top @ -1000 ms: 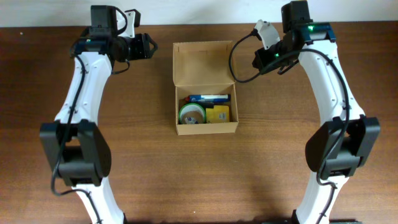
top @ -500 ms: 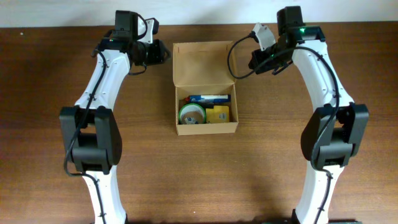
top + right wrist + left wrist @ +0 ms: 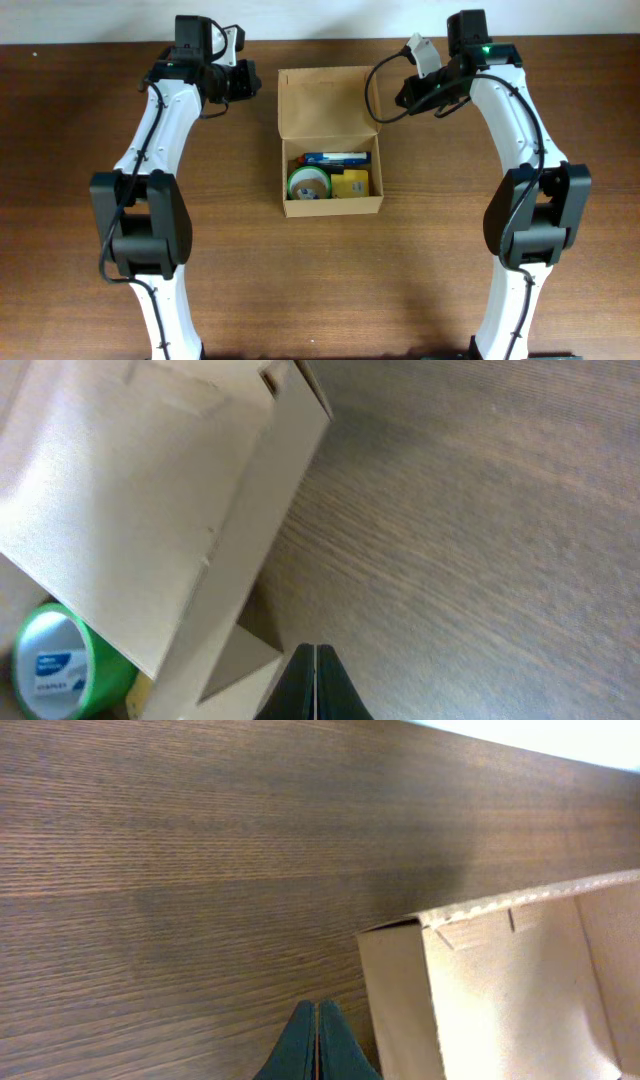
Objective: Pack container
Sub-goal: 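Raise both grippers to the box's upright lid flap at the back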
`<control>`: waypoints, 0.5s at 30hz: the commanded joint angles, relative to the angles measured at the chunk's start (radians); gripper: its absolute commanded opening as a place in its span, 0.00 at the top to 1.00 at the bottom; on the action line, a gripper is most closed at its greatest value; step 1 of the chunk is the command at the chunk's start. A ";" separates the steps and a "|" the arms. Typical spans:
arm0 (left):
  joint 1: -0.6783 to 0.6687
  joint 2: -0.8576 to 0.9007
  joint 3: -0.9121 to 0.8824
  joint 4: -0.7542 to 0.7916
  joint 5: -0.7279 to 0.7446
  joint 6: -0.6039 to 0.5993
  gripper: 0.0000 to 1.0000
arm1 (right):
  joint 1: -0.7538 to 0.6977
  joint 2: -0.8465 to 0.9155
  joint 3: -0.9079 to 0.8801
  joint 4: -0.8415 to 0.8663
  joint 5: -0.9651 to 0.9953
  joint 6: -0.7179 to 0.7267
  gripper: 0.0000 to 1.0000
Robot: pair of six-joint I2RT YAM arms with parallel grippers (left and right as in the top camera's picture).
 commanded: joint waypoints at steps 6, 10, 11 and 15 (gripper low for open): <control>-0.004 0.143 0.013 0.047 0.103 -0.129 0.98 | -0.010 0.070 -0.011 0.013 -0.143 0.009 0.96; -0.005 0.173 0.013 0.058 0.132 -0.161 0.98 | -0.008 0.109 -0.011 0.026 -0.195 0.017 0.96; -0.006 0.177 0.013 0.064 0.141 -0.161 0.98 | -0.008 0.116 -0.011 0.028 -0.209 0.017 0.96; -0.014 0.177 0.013 0.118 0.227 -0.161 0.98 | -0.008 0.142 -0.011 0.047 -0.257 0.035 0.96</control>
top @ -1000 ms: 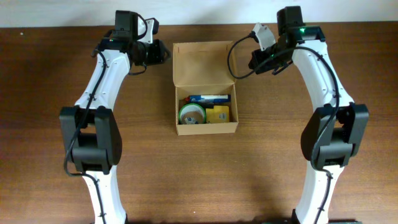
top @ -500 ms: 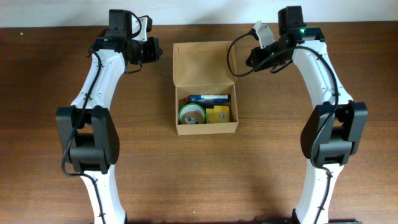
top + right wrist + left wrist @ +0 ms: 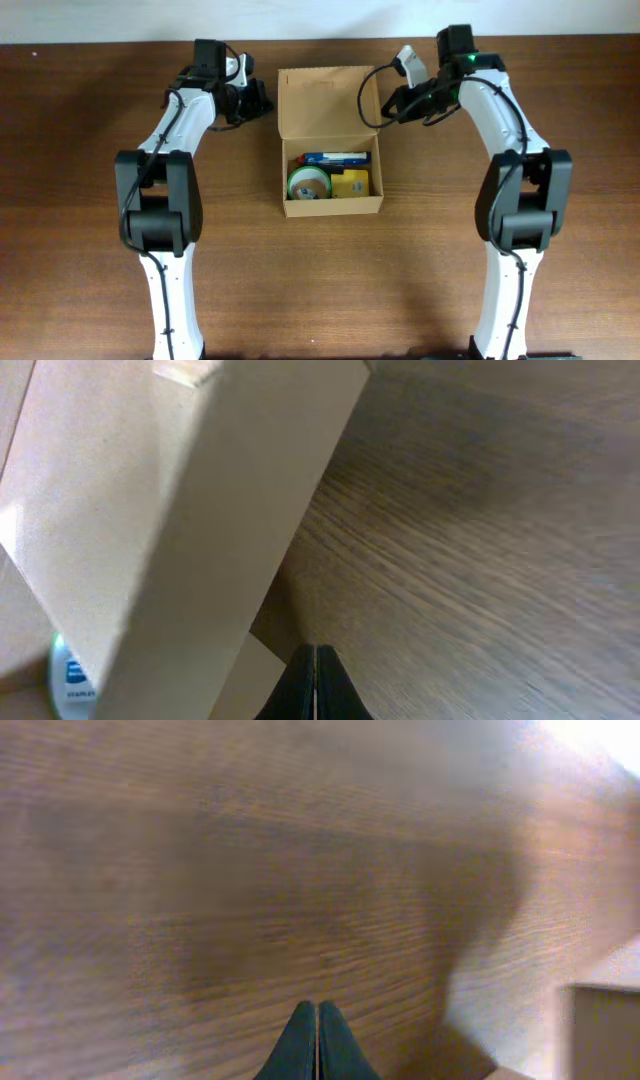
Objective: Pack container
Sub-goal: 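Raise both grippers to the box's upright lid flap at the back, then push the lid flap forward and down with both grippers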
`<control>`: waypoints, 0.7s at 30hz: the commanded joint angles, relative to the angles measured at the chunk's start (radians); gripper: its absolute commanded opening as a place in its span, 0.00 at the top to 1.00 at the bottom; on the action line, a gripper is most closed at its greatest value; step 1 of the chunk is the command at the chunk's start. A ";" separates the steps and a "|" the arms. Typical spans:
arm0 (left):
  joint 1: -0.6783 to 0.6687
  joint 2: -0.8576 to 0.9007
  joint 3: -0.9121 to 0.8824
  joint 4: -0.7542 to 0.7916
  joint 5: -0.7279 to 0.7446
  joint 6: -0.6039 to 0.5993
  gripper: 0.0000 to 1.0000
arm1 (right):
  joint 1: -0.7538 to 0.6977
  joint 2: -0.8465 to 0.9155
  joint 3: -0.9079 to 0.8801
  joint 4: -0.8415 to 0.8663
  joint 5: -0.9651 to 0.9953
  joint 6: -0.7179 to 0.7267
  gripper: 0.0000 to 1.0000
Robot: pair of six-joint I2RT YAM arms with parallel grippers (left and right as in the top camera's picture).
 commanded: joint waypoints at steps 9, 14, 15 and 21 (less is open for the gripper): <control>-0.019 -0.010 0.010 0.060 0.213 -0.013 0.98 | -0.006 0.022 -0.005 0.012 -0.222 0.016 0.96; -0.016 -0.014 0.034 0.060 0.247 -0.002 0.98 | -0.008 0.021 -0.005 -0.005 -0.223 0.016 0.96; -0.015 -0.015 0.039 0.060 0.251 -0.002 0.98 | -0.008 0.021 -0.005 -0.007 -0.224 0.016 0.96; -0.014 -0.050 0.047 0.056 0.288 0.045 0.98 | -0.008 0.018 -0.005 -0.010 -0.286 0.012 0.96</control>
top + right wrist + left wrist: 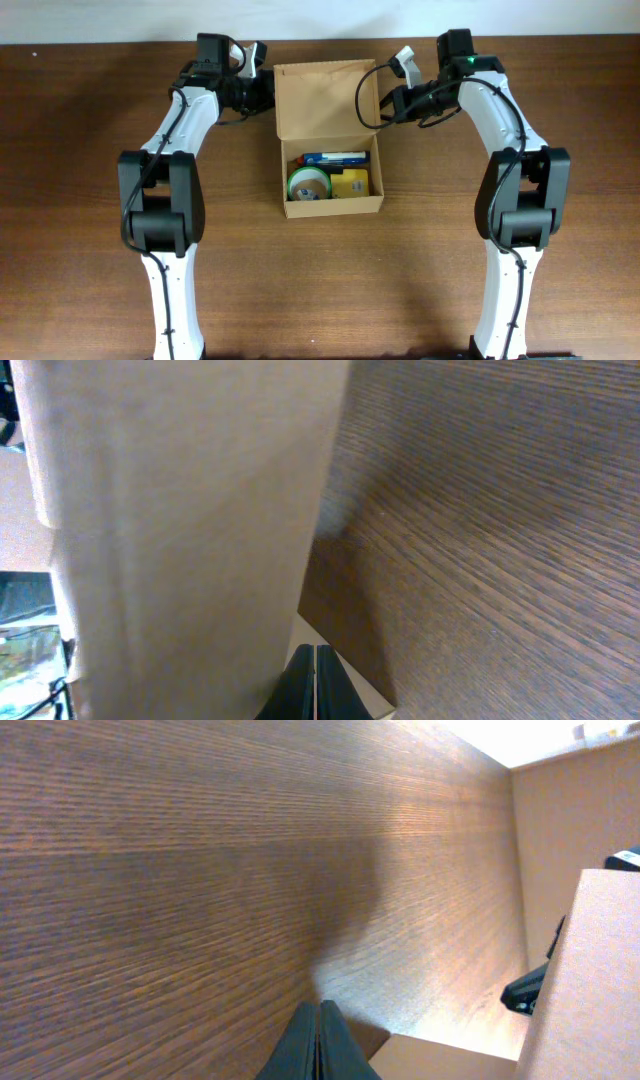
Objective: Pack container
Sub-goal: 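Push the lid flap forward and down with both grippers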
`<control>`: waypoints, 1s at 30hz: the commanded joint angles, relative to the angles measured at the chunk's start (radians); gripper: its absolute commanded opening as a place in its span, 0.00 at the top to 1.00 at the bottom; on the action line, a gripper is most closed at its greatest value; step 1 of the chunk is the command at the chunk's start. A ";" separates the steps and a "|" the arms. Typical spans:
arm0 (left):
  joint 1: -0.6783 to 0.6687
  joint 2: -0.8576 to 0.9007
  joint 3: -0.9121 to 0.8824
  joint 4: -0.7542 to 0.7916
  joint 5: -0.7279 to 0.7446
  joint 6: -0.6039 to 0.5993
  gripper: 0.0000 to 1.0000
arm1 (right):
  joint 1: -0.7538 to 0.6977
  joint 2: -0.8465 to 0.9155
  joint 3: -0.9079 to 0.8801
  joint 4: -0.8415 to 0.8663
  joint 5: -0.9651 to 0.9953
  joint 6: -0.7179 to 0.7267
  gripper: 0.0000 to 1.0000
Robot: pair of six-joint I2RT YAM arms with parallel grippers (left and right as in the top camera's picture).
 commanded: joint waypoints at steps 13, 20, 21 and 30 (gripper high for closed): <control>-0.002 -0.180 0.027 -0.030 0.074 0.140 0.98 | -0.004 -0.060 0.007 -0.001 -0.082 0.000 0.96; -0.002 -0.244 0.027 -0.051 0.094 0.183 0.98 | -0.004 -0.121 0.007 -0.005 -0.082 0.000 0.96; -0.002 -0.254 0.027 -0.063 0.095 0.202 0.98 | -0.004 -0.129 0.007 -0.005 -0.082 0.000 0.96; -0.002 -0.310 0.027 -0.172 0.090 0.288 0.98 | -0.001 -0.208 0.007 -0.105 -0.080 -0.088 0.96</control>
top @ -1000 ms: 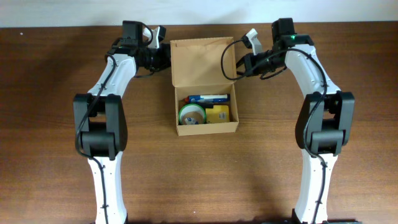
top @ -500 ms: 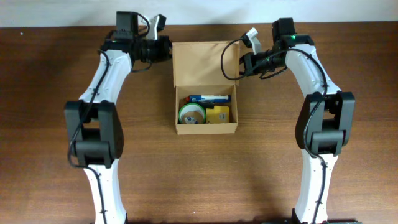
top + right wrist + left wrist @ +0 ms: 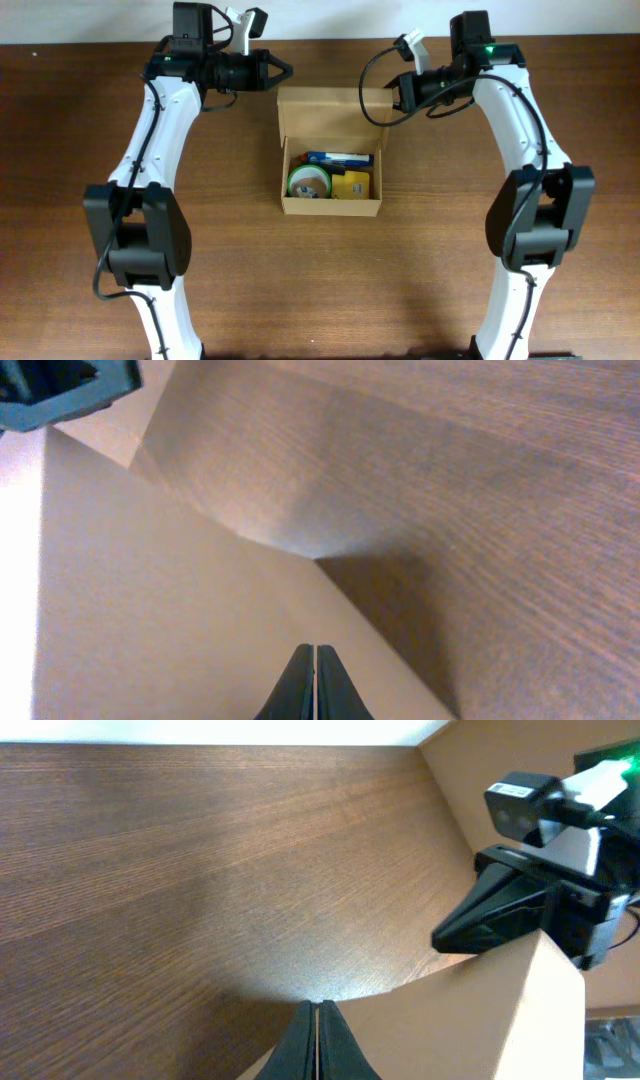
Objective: Pack container
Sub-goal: 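Push the lid flap forward and down with both grippers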
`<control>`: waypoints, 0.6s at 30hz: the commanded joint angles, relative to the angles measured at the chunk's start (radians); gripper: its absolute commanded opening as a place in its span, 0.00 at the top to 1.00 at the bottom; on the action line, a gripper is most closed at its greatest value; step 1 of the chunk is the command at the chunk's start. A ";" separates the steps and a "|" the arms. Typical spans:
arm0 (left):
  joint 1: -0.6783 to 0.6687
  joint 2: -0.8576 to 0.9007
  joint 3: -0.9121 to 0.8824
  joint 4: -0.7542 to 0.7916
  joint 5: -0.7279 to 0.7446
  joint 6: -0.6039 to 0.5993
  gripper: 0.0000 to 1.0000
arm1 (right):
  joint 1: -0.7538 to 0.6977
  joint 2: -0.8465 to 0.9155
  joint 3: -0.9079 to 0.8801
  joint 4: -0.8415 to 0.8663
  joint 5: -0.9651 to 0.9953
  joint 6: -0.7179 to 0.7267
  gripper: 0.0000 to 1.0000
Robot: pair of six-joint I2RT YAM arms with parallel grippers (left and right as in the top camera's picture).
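An open cardboard box (image 3: 331, 207) sits mid-table holding a green tape roll (image 3: 308, 183), a yellow item (image 3: 352, 185) and a blue item (image 3: 335, 158). Its lid (image 3: 330, 115) stands tilted up from the back edge, leaning forward over the contents. My left gripper (image 3: 284, 72) is shut behind the lid's upper left corner; in the left wrist view its tips (image 3: 317, 1011) rest against the cardboard (image 3: 470, 1020). My right gripper (image 3: 396, 96) is shut at the lid's right edge, its tips (image 3: 315, 652) over the lid panel (image 3: 150, 610). Neither holds anything.
Dark wooden tabletop (image 3: 200, 260) surrounds the box. A pale wall strip (image 3: 330, 20) runs along the far edge. Each wrist view shows the other gripper across the lid: the right one (image 3: 520, 905) and the left one (image 3: 70, 385).
The lid has tipped from leaning back to leaning forward over the box. Both grippers, still shut, now sit higher, at the lid's raised back side.
At first the lid lay flat behind the box, with both shut grippers beside its outer corners. Then they were closer in at its side edges. A moment later the lid was lifted off the table, and now it tilts forward over the contents.
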 commanded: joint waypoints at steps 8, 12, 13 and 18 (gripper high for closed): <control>-0.007 -0.060 0.026 -0.142 0.013 0.125 0.98 | 0.005 -0.074 0.007 -0.177 -0.024 -0.134 0.96; -0.008 -0.060 0.026 -0.220 -0.016 0.144 0.98 | 0.020 -0.074 0.007 -0.249 -0.006 -0.177 0.96; -0.009 -0.060 0.026 -0.244 -0.024 0.153 0.98 | 0.026 -0.074 0.007 -0.266 0.017 -0.177 0.96; -0.025 -0.060 0.026 -0.365 -0.101 0.193 0.98 | 0.055 -0.074 0.007 -0.345 0.147 -0.176 0.96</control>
